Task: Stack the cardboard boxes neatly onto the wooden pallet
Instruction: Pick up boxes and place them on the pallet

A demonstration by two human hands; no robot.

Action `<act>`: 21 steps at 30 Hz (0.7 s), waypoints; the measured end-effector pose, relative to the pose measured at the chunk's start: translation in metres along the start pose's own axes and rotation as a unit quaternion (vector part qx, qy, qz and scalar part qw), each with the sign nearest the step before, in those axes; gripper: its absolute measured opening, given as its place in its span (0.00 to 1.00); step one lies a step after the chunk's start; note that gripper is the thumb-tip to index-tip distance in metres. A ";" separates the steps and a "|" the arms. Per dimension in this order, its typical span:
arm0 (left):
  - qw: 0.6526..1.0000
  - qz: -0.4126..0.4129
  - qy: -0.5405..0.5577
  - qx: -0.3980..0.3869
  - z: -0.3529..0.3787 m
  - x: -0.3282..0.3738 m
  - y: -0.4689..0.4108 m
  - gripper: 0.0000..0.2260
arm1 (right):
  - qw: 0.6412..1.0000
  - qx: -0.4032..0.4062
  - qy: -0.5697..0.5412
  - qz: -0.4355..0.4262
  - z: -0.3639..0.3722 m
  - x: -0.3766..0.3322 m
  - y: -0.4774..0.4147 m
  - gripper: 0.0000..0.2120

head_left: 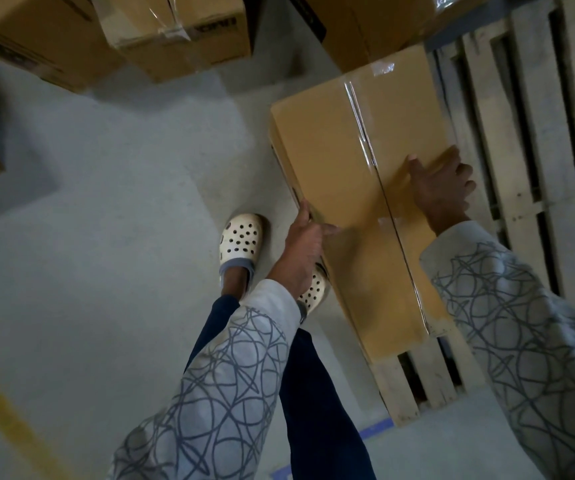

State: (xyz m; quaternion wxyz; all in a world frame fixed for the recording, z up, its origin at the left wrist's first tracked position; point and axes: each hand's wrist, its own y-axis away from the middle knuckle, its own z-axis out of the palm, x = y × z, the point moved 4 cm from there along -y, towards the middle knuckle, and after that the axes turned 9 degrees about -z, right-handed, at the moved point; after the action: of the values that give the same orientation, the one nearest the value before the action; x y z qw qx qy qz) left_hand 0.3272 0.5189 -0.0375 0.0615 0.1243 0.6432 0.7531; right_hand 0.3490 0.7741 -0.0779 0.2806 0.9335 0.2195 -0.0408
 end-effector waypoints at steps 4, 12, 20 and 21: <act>1.000 0.010 -0.002 0.025 -0.001 -0.002 -0.004 0.37 | 1.000 0.004 -0.011 -0.002 0.001 0.000 0.002 0.42; 0.998 0.044 0.025 0.047 0.006 0.007 -0.009 0.28 | 1.000 -0.008 -0.007 -0.003 -0.003 0.000 0.004 0.43; 0.998 0.041 0.019 0.054 0.007 0.009 -0.007 0.27 | 1.000 -0.005 -0.018 -0.009 -0.003 0.001 0.004 0.42; 0.998 0.041 0.016 0.050 0.007 0.009 -0.008 0.27 | 1.000 -0.004 -0.017 -0.010 -0.003 0.001 0.004 0.42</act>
State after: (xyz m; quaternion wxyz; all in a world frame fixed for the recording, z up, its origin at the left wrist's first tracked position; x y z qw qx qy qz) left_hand 0.3200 0.5295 -0.0433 0.0147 0.1415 0.6750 0.7240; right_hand 0.3513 0.7733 -0.0739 0.2879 0.9291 0.2245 -0.0588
